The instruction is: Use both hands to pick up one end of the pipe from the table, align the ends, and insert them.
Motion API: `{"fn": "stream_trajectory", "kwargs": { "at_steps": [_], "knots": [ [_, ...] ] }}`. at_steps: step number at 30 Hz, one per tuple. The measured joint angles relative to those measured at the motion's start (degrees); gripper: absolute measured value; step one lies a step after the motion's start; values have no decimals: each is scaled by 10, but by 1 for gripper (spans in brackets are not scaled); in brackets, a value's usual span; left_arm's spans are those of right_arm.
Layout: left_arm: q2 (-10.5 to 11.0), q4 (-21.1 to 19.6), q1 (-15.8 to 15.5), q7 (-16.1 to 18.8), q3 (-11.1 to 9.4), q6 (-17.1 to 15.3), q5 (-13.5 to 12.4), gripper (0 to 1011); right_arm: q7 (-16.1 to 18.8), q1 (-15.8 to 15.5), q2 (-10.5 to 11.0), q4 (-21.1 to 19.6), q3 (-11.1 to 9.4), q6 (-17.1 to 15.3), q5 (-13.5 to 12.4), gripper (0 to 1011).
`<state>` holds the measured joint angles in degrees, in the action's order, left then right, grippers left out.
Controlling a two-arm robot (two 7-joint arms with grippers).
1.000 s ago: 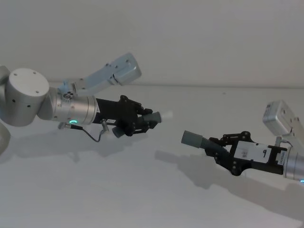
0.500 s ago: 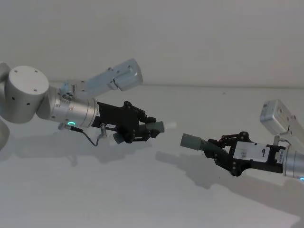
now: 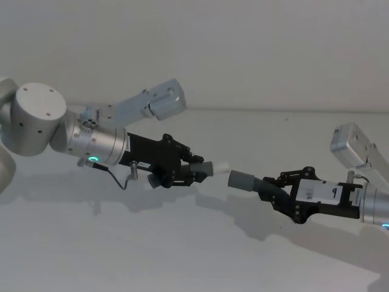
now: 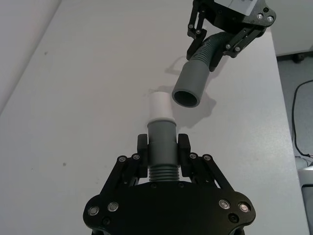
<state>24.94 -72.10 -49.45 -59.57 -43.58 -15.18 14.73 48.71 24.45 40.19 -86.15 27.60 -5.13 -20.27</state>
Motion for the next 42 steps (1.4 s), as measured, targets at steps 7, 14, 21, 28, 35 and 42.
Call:
{"fn": "stream_trajectory", "kwargs": {
  "at_steps": [7,14,21,28,35,42],
  "knots": [
    [-1,6,-5,-7,-6,4,3,347,2,5,0,2,4,-2,-4,266],
    [-1,9,-8,-10,-10,6,5,347,2,8,0,3,8,-3,-7,266],
    [1,9,-9,-11,-14,6,9,347,0,11,0,6,11,-4,-8,266],
    [3,6,-9,-9,-17,4,12,347,-4,13,2,7,15,-6,-9,266],
    [4,4,-10,-7,-20,2,15,347,-9,13,5,8,17,-8,-10,266],
    [5,2,-11,-5,-23,0,18,347,-13,14,8,7,18,-10,-13,266]
  ]
}}
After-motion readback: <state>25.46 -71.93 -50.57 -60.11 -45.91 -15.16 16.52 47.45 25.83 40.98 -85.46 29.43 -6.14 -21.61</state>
